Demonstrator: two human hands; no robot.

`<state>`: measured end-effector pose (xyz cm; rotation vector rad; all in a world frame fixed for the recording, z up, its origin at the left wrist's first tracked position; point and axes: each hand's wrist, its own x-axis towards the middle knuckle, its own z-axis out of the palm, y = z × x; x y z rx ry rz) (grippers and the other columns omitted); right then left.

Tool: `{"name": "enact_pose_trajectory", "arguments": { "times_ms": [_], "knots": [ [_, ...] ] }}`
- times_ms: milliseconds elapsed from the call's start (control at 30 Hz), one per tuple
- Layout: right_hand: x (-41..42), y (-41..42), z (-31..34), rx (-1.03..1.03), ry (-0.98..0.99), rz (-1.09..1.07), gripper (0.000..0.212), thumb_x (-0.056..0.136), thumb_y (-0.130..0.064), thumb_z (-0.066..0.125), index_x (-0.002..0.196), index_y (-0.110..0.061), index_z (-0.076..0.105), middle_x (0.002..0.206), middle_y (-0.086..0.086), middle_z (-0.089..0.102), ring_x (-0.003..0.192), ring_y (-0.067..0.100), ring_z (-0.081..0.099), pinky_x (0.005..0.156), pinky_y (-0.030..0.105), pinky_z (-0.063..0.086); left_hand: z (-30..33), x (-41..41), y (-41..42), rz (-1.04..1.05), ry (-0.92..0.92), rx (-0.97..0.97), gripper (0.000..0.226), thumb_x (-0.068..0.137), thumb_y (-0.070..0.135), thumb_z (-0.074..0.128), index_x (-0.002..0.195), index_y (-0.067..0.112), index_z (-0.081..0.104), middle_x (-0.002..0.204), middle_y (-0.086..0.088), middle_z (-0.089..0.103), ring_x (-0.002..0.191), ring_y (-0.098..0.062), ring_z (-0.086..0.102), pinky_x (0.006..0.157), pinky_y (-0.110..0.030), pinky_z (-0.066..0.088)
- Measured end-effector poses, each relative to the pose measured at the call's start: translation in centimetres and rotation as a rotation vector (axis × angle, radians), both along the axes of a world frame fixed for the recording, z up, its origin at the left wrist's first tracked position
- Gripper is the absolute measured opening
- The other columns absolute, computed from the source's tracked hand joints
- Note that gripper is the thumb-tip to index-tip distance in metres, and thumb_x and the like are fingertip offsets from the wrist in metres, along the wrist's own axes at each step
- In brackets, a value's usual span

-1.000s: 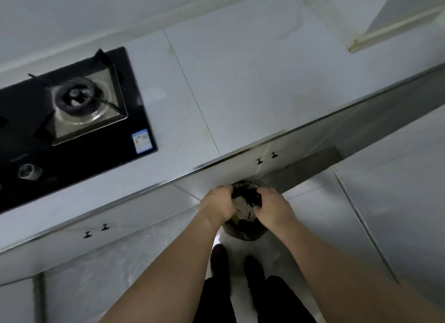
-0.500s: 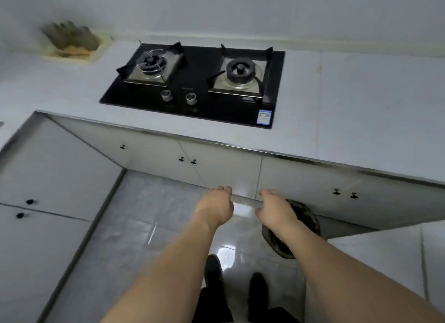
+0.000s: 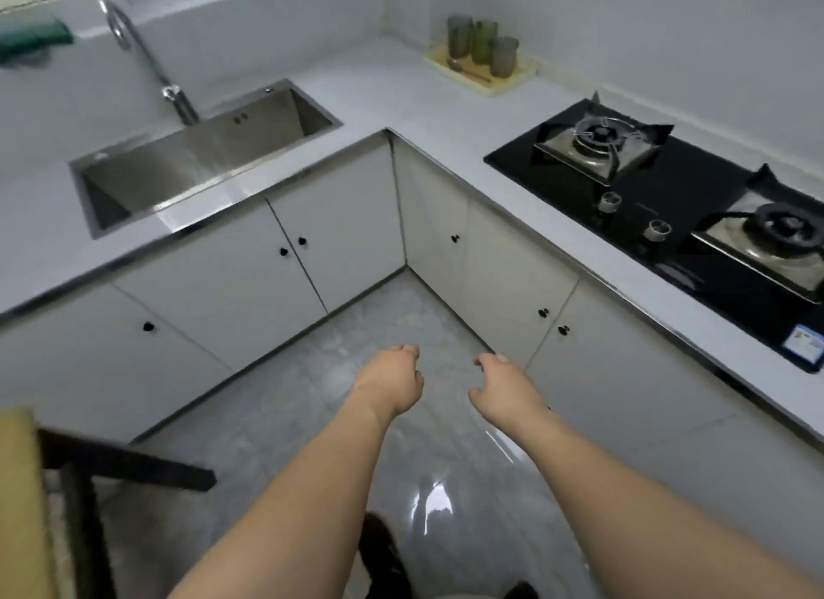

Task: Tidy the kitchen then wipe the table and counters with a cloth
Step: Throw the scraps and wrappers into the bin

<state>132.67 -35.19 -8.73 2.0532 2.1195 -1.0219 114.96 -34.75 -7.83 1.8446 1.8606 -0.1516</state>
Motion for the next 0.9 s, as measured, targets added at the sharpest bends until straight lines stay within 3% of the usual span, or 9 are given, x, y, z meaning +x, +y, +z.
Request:
{"name": "enact_pose_trajectory", "arguments": {
  "times_ms": [433, 700, 900],
  "knots": [
    [-27.4, 3.6, 0.7, -0.011, -0.009, 0.414, 0.052, 0.092, -0.023, 0.051, 0.142, -0.014, 0.039, 0.143, 0.007, 0.041, 0.131, 0.024, 0.042, 0.108, 0.034, 0.036, -0.3, -27.0, -3.3, 0.460, -0.024, 0.041, 0.038, 0.096, 0.021, 0.042, 0.132, 0.010, 0.048, 0.135, -0.012, 0.051, 0.123, -0.030, 0.049, 0.099, -0.034, 0.041],
    [-38.3, 4.9, 0.3, -0.011, -0.041, 0.687, 0.051, 0.093, -0.021, 0.051, 0.142, -0.014, 0.039, 0.145, 0.007, 0.041, 0.132, 0.022, 0.041, 0.108, 0.031, 0.034, -1.9, -35.8, -6.0, 0.736, -0.082, 0.010, 0.037, 0.096, 0.022, 0.041, 0.130, 0.010, 0.049, 0.136, -0.012, 0.050, 0.122, -0.030, 0.050, 0.102, -0.037, 0.042],
    [-45.2, 6.7, -0.1, -0.002, -0.050, 0.886, 0.051, 0.093, -0.021, 0.050, 0.141, -0.013, 0.040, 0.144, 0.007, 0.042, 0.131, 0.023, 0.042, 0.108, 0.033, 0.035, -2.2, -40.7, -6.5, 0.923, -0.071, 0.025, 0.036, 0.098, 0.023, 0.039, 0.130, 0.010, 0.048, 0.132, -0.012, 0.052, 0.117, -0.029, 0.052, 0.097, -0.038, 0.043]
  ]
}}
